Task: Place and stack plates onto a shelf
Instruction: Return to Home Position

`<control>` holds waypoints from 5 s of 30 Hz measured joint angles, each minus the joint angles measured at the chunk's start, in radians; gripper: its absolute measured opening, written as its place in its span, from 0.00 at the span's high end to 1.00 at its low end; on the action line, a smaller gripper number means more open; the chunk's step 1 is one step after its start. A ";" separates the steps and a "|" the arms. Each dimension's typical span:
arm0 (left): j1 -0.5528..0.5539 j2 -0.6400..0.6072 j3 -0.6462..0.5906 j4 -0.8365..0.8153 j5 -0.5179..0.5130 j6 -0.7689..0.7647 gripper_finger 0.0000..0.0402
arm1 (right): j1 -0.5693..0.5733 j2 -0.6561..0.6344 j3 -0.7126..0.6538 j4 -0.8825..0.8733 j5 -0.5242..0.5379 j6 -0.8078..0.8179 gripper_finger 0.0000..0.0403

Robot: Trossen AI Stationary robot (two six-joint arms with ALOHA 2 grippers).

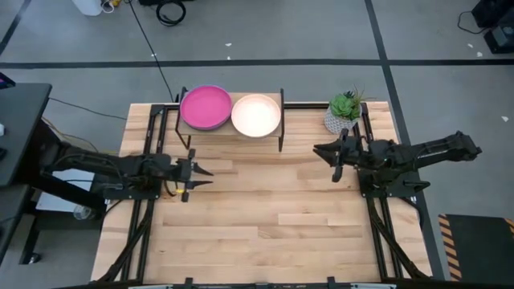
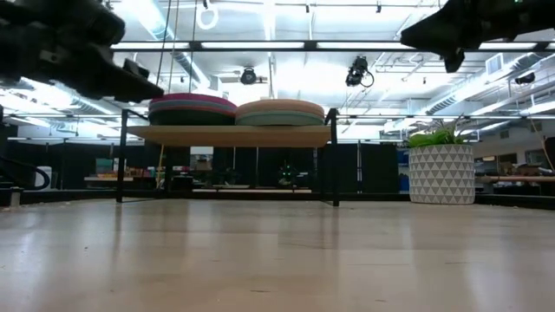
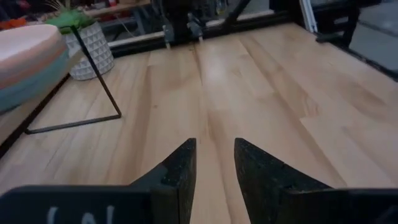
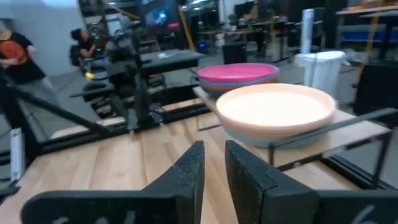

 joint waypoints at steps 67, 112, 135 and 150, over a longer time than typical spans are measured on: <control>-0.002 -0.631 -0.180 -0.150 0.053 0.024 0.94 | -0.025 -0.459 -0.346 -0.076 0.209 0.217 0.82; -0.002 -0.631 -0.181 -0.073 0.054 -0.102 0.94 | -0.026 -0.442 -0.359 -0.034 0.105 0.323 0.83; -0.003 -0.631 -0.181 -0.075 0.054 -0.316 0.94 | -0.026 -0.442 -0.359 -0.034 0.096 0.322 0.83; -0.003 -0.631 -0.181 -0.147 0.052 -0.309 0.94 | -0.026 -0.442 -0.359 -0.034 0.095 0.322 0.83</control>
